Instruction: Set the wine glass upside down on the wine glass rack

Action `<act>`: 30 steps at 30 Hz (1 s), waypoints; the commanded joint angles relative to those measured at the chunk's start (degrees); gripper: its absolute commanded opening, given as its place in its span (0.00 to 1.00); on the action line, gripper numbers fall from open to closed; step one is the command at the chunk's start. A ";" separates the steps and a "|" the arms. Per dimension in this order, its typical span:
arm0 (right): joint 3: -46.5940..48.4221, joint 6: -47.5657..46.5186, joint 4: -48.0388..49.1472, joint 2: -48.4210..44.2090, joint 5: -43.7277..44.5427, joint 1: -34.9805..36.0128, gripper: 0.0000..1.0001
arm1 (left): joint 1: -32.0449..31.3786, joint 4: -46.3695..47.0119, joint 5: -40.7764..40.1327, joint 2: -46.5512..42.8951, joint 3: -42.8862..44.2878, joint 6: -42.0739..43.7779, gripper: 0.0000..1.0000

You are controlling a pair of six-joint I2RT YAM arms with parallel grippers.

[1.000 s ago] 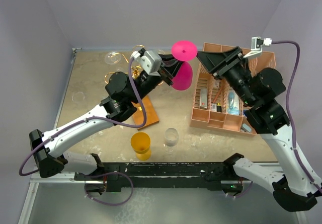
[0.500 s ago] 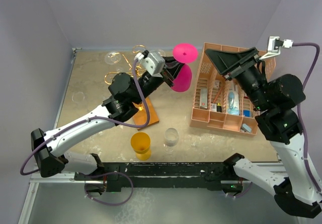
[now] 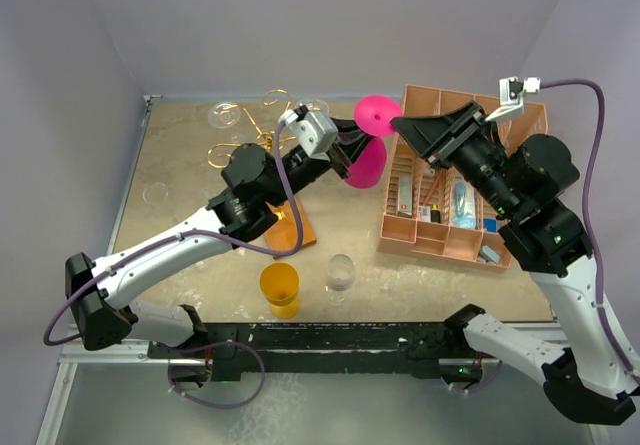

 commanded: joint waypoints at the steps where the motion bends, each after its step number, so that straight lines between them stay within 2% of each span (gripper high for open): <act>1: -0.89 1.53 2.01 -1.09 -1.22 0.06 0.30 | -0.07 2.95 2.84 -0.11 0.64 0.09 0.00; 7: -5.71 9.59 6.77 -2.80 -0.92 0.06 0.24 | -0.06 5.01 5.25 -0.12 -1.04 0.62 0.00; 12: -9.61 16.73 9.79 -3.88 -1.55 0.06 0.11 | -0.06 5.54 5.08 -0.40 -2.51 0.25 0.00; 15: -11.25 20.19 10.80 -4.42 -0.70 0.06 0.00 | -0.06 6.37 3.20 -0.91 -3.88 -2.48 0.12; 19: -11.89 23.33 10.60 -4.67 1.10 0.06 0.00 | -0.07 1.21 -0.36 -2.20 -3.21 -7.62 0.29; 21: -11.74 24.46 10.26 -4.73 2.30 0.06 0.00 | -0.02 -0.33 -3.01 -3.80 -4.18 -11.21 0.34; 26: -11.15 25.49 8.13 -4.56 7.01 0.06 0.00 | -0.04 -6.08 -12.35 -8.86 -7.34 -18.55 0.39; 30: -12.60 26.64 7.90 -4.83 8.83 0.05 0.00 | -0.06 -13.58 -16.99 -13.19 -8.41 -20.90 0.40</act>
